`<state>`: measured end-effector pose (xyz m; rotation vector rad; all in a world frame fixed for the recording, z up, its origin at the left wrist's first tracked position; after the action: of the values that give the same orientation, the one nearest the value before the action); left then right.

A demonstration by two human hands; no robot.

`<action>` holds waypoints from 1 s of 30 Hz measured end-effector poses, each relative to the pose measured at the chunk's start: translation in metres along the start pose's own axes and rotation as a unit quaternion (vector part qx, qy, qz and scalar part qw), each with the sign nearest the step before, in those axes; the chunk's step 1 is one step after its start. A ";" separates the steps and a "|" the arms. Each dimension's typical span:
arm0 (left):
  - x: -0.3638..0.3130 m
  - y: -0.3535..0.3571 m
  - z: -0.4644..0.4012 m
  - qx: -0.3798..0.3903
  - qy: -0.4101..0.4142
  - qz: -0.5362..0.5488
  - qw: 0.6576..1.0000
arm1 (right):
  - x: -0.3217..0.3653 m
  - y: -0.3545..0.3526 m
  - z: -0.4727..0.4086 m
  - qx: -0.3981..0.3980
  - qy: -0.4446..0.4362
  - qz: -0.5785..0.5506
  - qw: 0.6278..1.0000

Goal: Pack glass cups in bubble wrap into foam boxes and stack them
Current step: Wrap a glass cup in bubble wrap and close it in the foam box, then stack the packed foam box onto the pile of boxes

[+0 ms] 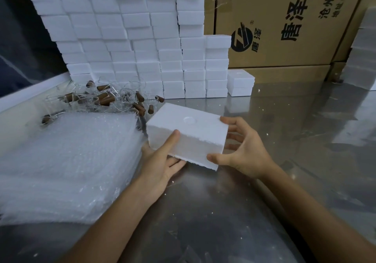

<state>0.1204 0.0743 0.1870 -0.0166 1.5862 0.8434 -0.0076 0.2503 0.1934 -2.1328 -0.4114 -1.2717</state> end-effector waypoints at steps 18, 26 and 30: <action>-0.026 -0.008 -0.009 -0.018 -0.141 -0.023 0.990 | 0.034 0.039 0.016 0.022 -0.311 0.448 0.838; -0.009 0.002 -0.013 -0.054 -0.031 -0.119 0.991 | 0.017 0.022 0.007 -0.068 -0.267 0.388 0.880; 0.008 -0.005 -0.014 -0.035 0.124 -0.475 0.871 | -0.003 -0.018 -0.010 -0.186 -0.177 0.383 0.887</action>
<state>0.1085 0.0672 0.1770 -0.9191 1.5160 0.1086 -0.0256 0.2580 0.2004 -2.4607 0.5517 -0.5238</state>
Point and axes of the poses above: each hand's wrist, its own z-axis away from the middle knuckle, its own y-axis out of the palm, x = y × z, the point moved 2 cm from there along -z, towards the middle knuckle, and after that the axes turned 7 degrees about x, right-handed, at the moved point
